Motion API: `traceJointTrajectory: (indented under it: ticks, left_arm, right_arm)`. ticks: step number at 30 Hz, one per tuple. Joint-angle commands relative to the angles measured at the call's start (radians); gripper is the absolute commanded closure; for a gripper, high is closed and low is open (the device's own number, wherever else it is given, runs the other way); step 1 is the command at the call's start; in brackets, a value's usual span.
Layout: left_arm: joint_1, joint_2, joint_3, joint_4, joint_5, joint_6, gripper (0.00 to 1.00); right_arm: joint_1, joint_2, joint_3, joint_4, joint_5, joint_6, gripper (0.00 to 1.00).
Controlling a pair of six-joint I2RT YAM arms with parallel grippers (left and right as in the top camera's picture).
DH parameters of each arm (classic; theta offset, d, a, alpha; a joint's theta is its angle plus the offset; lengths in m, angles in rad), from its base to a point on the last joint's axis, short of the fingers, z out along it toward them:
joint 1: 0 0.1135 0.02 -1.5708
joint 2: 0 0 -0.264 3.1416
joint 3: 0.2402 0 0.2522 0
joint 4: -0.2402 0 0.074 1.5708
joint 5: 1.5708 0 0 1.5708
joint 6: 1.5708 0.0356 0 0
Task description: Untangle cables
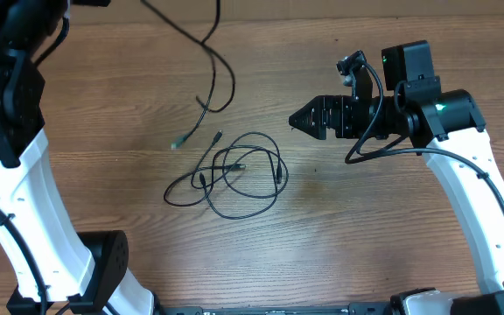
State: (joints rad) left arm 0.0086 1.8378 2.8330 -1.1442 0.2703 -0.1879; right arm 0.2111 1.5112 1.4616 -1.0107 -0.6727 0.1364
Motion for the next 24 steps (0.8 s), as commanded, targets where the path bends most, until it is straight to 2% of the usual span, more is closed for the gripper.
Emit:
traceJointTrajectory:
  ticks: [1, 8, 15, 24]
  left_arm:
    - [0.006, -0.005, -0.019, -0.037, -0.231, -0.025, 0.96]
    - [0.013, 0.015, -0.117, -0.087, -0.456, -0.027, 0.96]
    - [0.118, 0.050, -0.196, -0.110, -0.460, -0.115, 0.96]
    - [0.303, 0.155, -0.196, -0.212, -0.453, -0.129, 0.96]
  right_arm:
    - [-0.003, -0.007, 0.032, 0.002, 0.003, -0.011, 0.00]
    - [-0.003, -0.007, 0.032, -0.001, 0.003, -0.011, 0.00]
    - [-0.003, -0.007, 0.032, -0.010, 0.003, -0.011, 0.00]
    - [-0.003, -0.007, 0.032, -0.010, 0.003, -0.011, 0.00]
